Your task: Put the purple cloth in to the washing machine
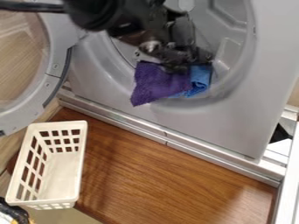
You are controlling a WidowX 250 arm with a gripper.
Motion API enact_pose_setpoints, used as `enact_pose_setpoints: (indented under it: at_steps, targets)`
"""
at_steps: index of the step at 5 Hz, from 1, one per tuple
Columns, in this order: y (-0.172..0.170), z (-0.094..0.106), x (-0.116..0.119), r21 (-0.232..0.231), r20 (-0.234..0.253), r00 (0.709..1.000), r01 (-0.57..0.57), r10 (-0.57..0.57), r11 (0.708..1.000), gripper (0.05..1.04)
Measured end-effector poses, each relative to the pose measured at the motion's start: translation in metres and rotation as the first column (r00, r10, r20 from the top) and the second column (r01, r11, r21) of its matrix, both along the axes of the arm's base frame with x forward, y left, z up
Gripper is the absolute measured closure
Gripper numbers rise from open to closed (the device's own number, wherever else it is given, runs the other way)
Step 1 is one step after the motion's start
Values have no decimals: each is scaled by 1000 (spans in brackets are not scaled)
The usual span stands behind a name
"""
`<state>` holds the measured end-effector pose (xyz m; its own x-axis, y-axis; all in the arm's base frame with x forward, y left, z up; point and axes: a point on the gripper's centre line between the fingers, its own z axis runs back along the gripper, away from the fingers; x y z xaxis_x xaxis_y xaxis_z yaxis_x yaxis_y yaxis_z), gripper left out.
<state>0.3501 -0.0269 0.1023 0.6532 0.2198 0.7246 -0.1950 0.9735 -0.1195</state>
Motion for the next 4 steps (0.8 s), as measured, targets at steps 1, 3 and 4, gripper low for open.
enact_pose_setpoints:
  at_steps: [1, 3, 4]
  targets:
    - [2, -5, 23, 2, 14, 1000, 26, -26, 1000, 968]
    - [1, -20, 42, 1, -20, 997, 77, -77, 997, 918]
    - [2, -22, 42, -1, -42, 995, 88, -88, 996, 700]
